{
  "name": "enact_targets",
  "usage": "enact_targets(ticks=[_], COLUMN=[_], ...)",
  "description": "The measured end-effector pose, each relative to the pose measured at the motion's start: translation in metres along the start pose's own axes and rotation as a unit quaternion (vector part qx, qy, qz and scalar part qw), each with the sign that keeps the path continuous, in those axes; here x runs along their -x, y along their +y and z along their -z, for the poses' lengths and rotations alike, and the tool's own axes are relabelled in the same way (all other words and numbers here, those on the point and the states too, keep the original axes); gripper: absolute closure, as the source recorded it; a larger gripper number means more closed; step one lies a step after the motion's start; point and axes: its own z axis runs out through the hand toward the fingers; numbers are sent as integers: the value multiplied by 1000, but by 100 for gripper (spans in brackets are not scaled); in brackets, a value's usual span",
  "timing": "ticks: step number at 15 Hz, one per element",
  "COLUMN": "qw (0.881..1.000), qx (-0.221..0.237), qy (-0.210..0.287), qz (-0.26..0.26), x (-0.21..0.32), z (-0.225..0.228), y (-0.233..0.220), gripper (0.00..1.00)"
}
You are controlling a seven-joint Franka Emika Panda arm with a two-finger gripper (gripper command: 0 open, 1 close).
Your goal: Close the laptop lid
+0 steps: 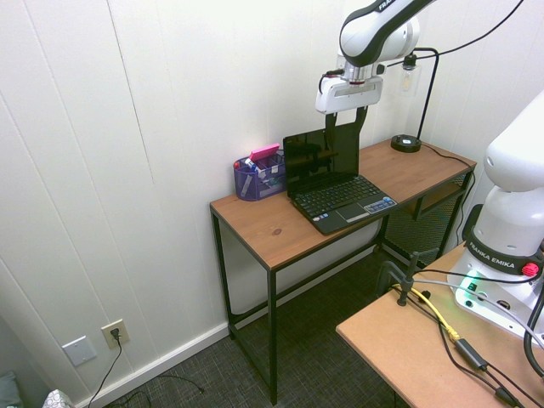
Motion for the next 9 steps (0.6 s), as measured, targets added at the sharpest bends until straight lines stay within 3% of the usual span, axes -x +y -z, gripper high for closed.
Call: enact_targets(ticks=[5, 9], qw=[1000, 998], qx=[-4, -15], qy=[19, 52], qz=[-14, -36], x=[-5, -41], z=[7, 32], y=[-6, -30], gripper=[0, 0])
